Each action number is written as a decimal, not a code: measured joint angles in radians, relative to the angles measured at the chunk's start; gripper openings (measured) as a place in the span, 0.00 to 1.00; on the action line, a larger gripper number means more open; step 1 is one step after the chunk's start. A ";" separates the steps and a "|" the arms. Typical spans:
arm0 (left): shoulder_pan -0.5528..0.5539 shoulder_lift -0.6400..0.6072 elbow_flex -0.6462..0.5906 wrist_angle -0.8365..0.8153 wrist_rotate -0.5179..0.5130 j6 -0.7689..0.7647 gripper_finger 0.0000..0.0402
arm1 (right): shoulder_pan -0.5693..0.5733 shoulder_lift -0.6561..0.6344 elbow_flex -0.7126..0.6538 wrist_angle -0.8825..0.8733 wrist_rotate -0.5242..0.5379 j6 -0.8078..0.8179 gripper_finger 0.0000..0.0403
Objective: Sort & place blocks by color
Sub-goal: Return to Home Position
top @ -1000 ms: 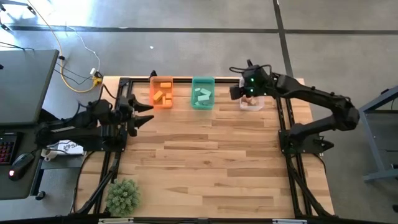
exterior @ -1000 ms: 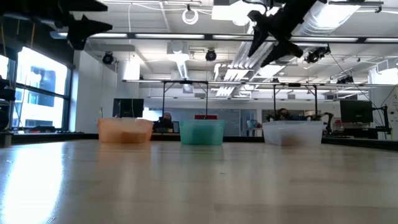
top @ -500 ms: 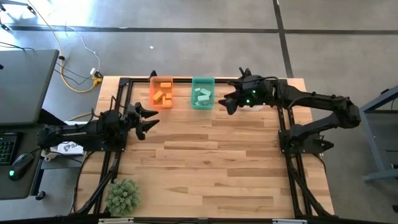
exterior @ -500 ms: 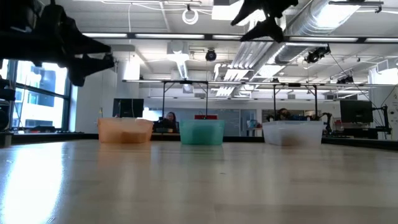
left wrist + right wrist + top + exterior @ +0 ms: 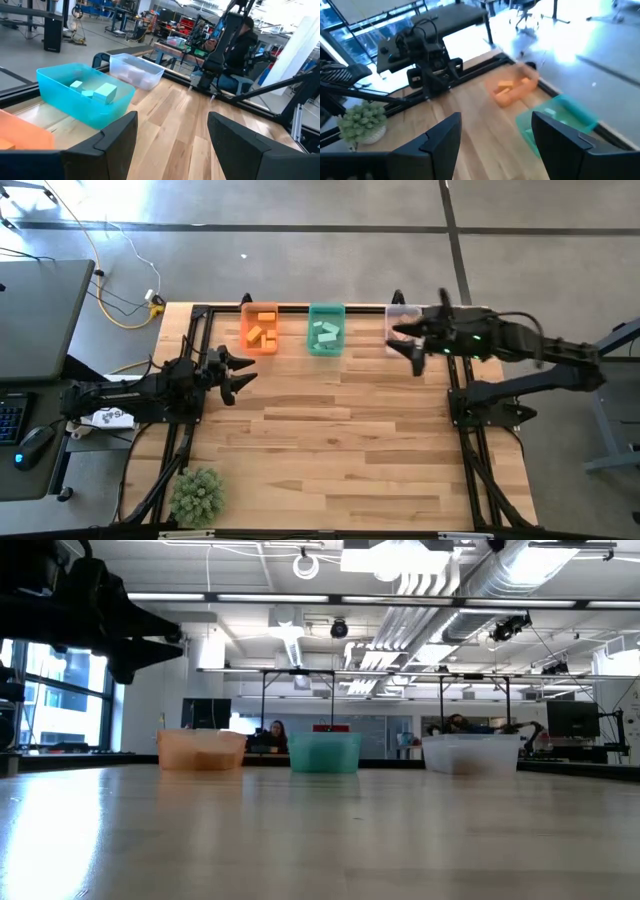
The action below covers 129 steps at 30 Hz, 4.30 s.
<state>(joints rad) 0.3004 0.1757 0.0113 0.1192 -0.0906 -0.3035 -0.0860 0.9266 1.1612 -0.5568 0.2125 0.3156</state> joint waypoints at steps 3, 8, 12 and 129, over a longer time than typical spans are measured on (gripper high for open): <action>0.000 0.000 0.000 0.000 0.000 0.000 0.57 | 0.041 -0.112 -0.092 -0.001 0.064 0.003 0.56; 0.000 0.000 0.000 0.000 0.000 -0.005 0.57 | 0.104 -0.301 -0.325 0.124 0.099 0.063 0.56; 0.000 0.000 0.000 0.000 -0.001 -0.008 0.57 | 0.135 -0.416 -0.503 0.192 0.106 0.072 0.56; 0.000 0.000 0.002 -0.002 0.001 -0.008 0.57 | 0.145 -0.895 -1.076 0.354 0.148 0.069 0.56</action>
<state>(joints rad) 0.3000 0.1761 0.0128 0.1177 -0.0898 -0.3115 0.0589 0.0315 0.0853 -0.2031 0.3600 0.3845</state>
